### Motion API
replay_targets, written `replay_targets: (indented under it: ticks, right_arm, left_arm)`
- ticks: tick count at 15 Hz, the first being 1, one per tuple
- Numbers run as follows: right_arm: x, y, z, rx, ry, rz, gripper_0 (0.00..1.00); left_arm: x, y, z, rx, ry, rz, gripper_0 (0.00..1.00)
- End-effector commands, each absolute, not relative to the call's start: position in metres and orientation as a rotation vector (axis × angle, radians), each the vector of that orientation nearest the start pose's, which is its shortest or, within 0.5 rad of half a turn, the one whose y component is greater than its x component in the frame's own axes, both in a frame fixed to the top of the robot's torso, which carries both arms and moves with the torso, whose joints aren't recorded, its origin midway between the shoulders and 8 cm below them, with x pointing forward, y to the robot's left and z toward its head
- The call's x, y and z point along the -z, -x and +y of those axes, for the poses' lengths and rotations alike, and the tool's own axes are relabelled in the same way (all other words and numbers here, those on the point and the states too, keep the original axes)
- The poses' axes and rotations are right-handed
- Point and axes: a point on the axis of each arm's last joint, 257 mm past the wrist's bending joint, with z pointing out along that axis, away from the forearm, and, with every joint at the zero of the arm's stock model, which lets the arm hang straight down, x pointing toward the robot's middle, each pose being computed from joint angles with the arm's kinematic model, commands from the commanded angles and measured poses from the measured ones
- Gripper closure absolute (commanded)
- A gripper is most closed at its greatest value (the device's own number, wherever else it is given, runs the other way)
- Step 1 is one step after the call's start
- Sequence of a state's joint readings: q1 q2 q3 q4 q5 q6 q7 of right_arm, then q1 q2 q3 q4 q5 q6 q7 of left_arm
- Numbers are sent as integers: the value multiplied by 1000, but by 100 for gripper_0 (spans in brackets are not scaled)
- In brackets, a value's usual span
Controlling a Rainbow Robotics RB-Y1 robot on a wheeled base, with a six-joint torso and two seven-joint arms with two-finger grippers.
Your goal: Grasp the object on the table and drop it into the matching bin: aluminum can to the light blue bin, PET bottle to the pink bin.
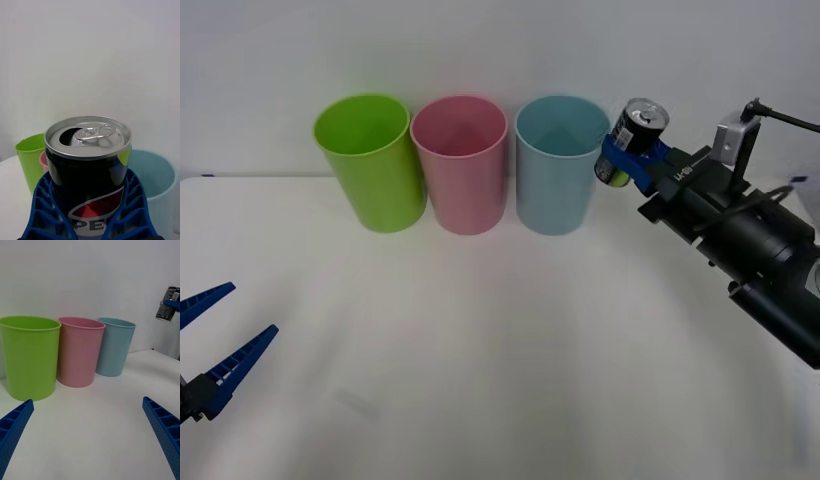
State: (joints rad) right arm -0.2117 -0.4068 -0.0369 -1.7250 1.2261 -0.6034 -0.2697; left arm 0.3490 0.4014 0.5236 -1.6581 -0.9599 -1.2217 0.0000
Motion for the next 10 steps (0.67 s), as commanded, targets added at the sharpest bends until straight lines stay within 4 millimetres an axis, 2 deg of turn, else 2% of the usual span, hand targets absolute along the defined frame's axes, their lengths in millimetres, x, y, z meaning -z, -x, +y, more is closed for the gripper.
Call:
replay_targets:
  ticks: [1,5,10]
  right_arm:
    - [28,-560,-148,-589,475,1273,100]
    - [19,-602,-143,-548,445,1283,100]
    - [15,-636,-125,-512,417,1300,100]
  left_arm:
    - [169,-342,330,567,-465,1441,0]
    - [169,-342,330,567,-465,1441,0]
    - [169,-342,330,567,-465,1441,0]
